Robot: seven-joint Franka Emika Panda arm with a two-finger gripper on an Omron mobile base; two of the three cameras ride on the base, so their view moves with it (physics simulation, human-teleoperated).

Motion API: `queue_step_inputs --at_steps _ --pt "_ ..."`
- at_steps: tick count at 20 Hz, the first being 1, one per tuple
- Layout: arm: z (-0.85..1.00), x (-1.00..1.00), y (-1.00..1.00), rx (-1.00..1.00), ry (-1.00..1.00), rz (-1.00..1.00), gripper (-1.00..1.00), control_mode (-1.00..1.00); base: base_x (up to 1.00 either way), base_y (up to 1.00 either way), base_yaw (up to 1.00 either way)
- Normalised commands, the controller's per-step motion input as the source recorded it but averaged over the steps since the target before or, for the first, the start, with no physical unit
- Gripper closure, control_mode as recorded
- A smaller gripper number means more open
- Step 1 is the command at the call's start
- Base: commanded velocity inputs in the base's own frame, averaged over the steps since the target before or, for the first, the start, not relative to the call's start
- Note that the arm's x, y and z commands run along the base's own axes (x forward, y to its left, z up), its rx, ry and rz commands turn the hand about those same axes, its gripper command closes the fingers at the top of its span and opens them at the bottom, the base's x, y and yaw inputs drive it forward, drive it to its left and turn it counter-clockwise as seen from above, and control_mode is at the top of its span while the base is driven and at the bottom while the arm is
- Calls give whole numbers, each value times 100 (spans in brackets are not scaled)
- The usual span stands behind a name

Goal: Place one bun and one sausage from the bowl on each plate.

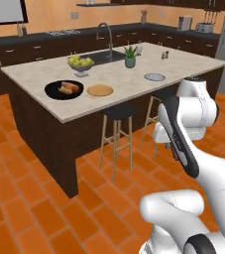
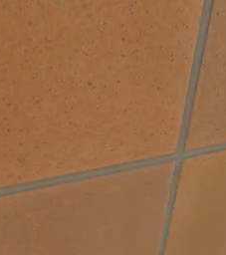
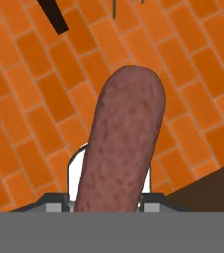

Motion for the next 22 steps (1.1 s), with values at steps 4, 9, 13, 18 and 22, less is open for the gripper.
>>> queue_step_inputs --at_steps 4,9,13,18,22 --pt "0 0 0 0 0 0 100 100 23 -67 38" --pt "0 0 0 0 0 0 100 100 22 -69 44" --pt "0 0 0 0 0 0 100 100 58 -55 37" --pt "0 0 0 0 0 0 100 100 76 -34 5" --pt "0 0 0 0 0 0 100 100 54 0 0"
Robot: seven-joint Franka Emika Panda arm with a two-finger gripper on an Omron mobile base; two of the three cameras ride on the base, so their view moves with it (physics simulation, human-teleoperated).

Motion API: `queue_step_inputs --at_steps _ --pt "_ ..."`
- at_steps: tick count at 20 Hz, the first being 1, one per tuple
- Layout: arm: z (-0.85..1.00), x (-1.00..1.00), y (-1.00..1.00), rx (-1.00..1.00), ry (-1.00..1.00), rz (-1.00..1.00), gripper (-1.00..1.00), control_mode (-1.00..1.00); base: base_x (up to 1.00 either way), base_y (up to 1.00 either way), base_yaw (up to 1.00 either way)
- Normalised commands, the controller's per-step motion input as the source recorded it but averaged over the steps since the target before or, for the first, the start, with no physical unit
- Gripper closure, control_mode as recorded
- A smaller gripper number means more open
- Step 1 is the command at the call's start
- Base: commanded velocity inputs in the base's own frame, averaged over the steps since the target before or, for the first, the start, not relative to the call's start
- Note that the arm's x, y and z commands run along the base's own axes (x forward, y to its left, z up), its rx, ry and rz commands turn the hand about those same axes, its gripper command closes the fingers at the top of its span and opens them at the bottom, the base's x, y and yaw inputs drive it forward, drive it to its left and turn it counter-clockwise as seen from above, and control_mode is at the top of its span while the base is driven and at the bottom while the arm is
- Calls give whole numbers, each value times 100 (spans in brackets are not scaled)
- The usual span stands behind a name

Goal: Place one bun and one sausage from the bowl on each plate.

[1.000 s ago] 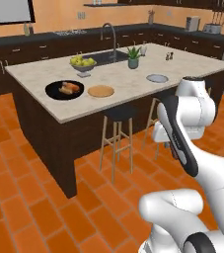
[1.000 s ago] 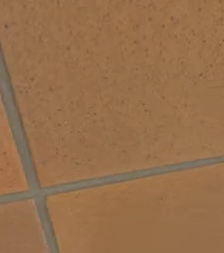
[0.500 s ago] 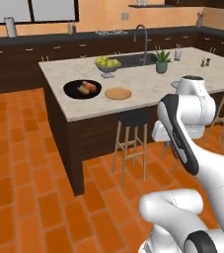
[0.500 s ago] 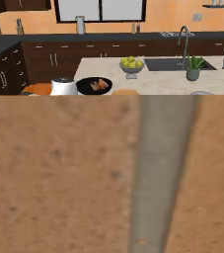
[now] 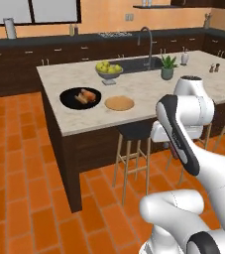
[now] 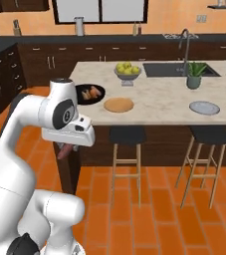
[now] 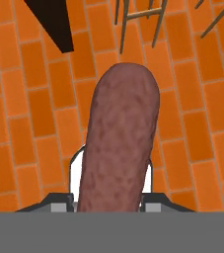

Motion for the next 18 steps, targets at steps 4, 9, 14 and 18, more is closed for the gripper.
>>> queue_step_inputs --at_steps 4,9,14,18 --pt "0 0 0 0 0 0 100 100 67 -43 3" --pt "0 0 0 0 0 0 100 100 47 -51 19" --pt "0 0 0 0 0 0 100 100 62 -1 4" --pt "0 0 0 0 0 0 100 100 73 0 13"
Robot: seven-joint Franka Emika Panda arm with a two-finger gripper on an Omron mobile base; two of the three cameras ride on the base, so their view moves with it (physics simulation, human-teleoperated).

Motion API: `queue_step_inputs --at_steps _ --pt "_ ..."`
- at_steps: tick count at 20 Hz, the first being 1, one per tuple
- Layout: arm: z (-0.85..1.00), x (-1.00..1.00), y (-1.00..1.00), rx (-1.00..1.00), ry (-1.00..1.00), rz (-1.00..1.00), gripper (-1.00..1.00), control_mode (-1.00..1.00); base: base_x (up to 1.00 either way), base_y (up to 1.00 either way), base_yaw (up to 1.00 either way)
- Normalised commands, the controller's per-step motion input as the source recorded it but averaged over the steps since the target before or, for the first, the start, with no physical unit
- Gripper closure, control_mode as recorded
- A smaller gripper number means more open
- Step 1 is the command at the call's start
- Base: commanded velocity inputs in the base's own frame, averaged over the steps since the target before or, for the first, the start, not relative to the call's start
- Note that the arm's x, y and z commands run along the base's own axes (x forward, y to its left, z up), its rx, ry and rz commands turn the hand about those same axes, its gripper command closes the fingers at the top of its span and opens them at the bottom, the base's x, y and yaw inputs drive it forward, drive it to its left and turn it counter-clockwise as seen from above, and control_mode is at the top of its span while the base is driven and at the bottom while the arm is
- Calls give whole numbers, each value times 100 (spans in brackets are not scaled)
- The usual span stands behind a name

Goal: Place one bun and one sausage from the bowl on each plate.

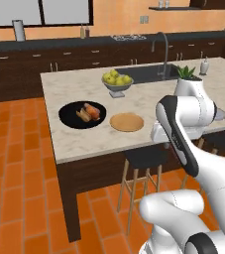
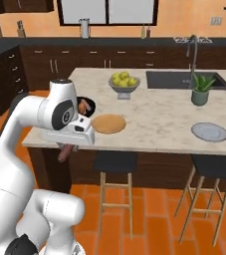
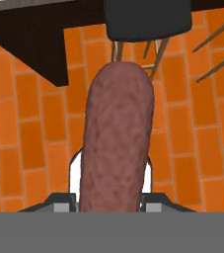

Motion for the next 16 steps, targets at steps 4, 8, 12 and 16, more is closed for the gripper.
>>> queue_step_inputs --at_steps 4,8,12,16 --pt "0 0 0 0 0 0 100 100 62 0 6" --pt "0 0 0 0 0 0 100 100 61 -1 8" --pt "0 0 0 0 0 0 100 100 51 -2 9" --pt "0 0 0 0 0 0 100 100 45 -3 8"
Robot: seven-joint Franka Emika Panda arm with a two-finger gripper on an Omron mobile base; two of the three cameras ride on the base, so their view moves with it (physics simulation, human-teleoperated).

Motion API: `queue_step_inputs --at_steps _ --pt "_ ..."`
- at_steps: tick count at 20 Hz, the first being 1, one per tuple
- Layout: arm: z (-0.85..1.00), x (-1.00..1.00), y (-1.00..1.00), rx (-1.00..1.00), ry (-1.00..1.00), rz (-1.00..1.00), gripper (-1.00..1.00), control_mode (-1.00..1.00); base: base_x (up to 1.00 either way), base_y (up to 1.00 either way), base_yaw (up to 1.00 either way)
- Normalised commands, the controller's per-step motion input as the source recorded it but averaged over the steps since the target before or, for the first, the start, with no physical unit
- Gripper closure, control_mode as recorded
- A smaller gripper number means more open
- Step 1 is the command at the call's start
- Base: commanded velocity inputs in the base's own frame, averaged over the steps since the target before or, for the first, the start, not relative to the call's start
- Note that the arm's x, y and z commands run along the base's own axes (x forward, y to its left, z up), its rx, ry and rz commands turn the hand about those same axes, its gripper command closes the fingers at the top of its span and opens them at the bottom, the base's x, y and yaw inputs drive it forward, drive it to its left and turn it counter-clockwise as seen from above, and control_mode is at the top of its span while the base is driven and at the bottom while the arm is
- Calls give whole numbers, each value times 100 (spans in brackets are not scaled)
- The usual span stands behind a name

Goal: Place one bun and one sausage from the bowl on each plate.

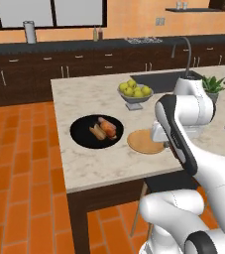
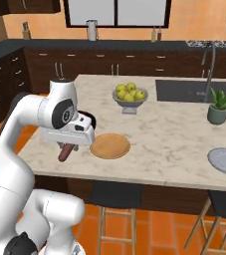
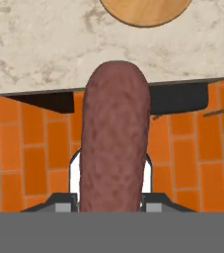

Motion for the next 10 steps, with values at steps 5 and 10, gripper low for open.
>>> queue_step_inputs --at_steps 5,10 --pt "0 0 0 0 0 0 100 100 51 -2 9" --pt "0 0 0 0 0 0 100 100 35 0 6"
